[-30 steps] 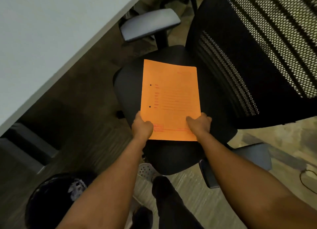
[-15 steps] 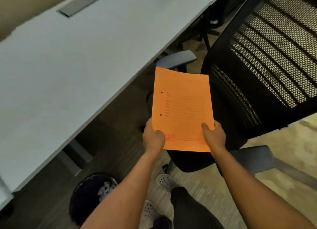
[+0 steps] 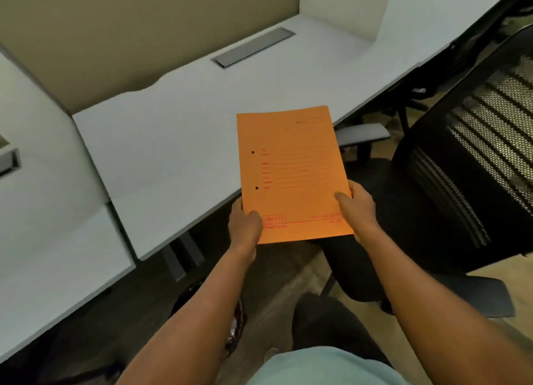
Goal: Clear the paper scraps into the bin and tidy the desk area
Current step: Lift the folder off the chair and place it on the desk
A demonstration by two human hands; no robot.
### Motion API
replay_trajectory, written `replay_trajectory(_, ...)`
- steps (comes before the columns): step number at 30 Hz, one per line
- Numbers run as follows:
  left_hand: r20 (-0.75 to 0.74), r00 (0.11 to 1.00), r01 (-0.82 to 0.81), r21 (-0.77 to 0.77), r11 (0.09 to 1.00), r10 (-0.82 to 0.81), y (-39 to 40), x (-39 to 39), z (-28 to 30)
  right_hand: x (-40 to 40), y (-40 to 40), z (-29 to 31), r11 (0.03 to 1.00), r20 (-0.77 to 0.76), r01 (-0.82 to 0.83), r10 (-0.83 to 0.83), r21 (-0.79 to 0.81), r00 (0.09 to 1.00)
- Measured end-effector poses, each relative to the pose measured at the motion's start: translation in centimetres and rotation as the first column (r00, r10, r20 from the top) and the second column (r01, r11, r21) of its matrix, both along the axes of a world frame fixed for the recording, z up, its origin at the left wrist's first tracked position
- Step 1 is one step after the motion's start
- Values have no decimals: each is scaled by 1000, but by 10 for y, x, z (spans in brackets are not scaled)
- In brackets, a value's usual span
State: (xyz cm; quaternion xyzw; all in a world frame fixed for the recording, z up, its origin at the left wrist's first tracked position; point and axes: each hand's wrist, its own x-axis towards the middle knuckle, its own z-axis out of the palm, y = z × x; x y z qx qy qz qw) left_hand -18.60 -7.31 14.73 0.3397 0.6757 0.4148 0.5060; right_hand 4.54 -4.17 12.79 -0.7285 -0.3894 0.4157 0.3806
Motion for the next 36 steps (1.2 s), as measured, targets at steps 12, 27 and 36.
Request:
replay_trajectory(12, -31, 976, -216, 43, 975, 218, 74, -72, 8, -77, 117, 37, 963, 37, -260, 258, 72, 965)
replay_trajectory(27, -68, 914, -402, -20, 915, 400, 379, -149, -11, -177, 456, 26, 908, 117, -418, 418, -21, 901)
replay_trajectory(36, -75, 888, -460, -117, 880, 454, 523, -204, -37, -244, 615, -4, 834, 184, -542, 551, -101, 814)
